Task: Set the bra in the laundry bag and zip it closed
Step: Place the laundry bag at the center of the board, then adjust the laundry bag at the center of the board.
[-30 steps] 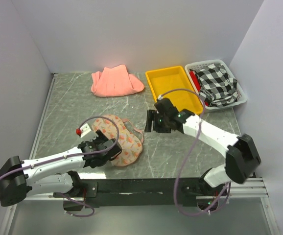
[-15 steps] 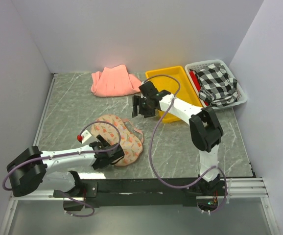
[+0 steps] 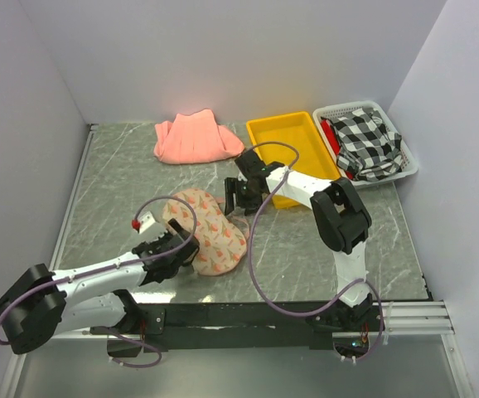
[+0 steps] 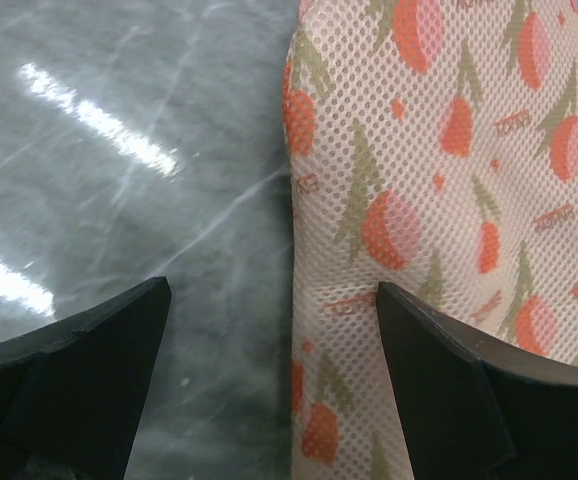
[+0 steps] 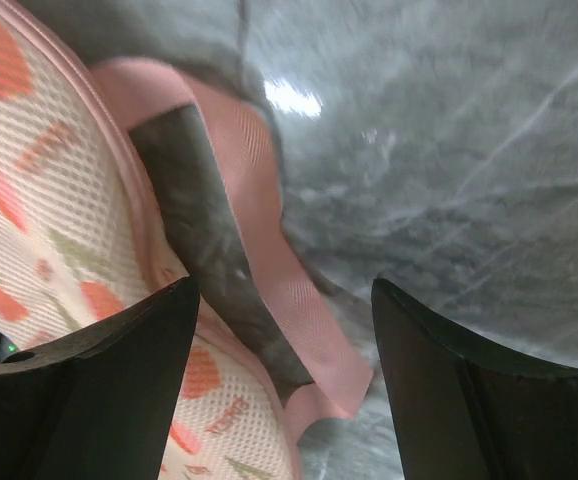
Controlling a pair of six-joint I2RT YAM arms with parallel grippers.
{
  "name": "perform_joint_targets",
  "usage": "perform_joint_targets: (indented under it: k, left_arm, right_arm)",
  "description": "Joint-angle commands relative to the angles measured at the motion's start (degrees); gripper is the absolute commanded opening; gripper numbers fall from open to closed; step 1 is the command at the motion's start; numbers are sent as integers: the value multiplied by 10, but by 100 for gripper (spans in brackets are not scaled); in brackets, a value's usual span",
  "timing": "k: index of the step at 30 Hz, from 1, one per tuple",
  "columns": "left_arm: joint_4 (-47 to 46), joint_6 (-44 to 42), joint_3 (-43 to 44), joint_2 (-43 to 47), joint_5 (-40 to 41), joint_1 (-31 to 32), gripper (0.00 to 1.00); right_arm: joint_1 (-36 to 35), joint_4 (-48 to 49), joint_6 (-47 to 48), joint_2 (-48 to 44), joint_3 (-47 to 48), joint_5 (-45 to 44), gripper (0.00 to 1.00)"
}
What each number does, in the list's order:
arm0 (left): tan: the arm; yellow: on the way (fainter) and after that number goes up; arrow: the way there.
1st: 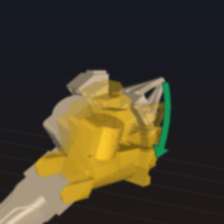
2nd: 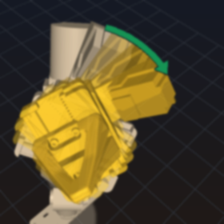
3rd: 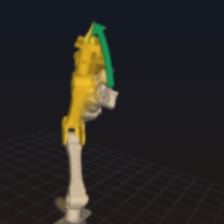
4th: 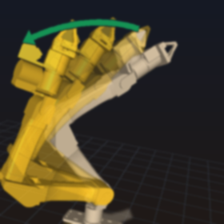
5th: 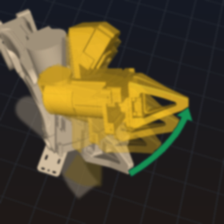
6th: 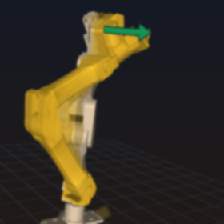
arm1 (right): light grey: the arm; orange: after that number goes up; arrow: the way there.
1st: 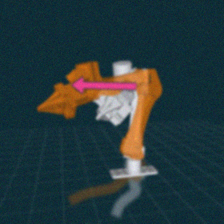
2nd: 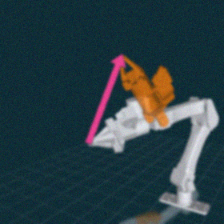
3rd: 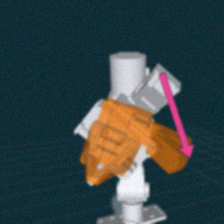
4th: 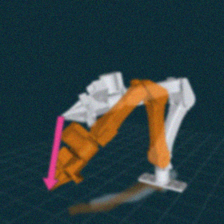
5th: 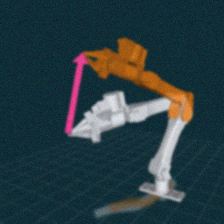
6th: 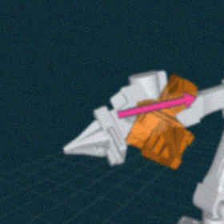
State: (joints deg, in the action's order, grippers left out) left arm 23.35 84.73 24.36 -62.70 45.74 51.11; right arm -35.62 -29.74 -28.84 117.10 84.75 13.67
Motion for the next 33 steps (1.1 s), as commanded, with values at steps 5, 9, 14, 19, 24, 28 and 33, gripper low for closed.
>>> perform_joint_targets:
  k: [5,9,14,19,24,28,33]
  left_arm:
    - [-211,-199,-4,-34,-103,-82,91]
    - [-247,-231,12,-65,-130,-107,91]
    - [-278,-267,35,-94,-156,-123,90]
    - [-264,-292,63,-106,-156,-126,90]
    - [-242,-319,73,-72,-150,-126,99]
    - [-216,-332,72,-27,-145,-126,99]
    - [-173,-331,75,28,-143,-126,100]
  right_arm:
    - [-12,9,5,-54,-51,13,78]
    - [-23,9,3,-70,-78,12,78]
    - [-44,22,-13,-100,-114,7,78]
    - [-52,27,-27,-129,-138,-46,78]
    - [-50,-8,-17,-163,-123,-153,80]
    - [-38,-22,-5,-180,-106,-190,81]
    - [-22,-48,-2,-157,-68,-192,81]
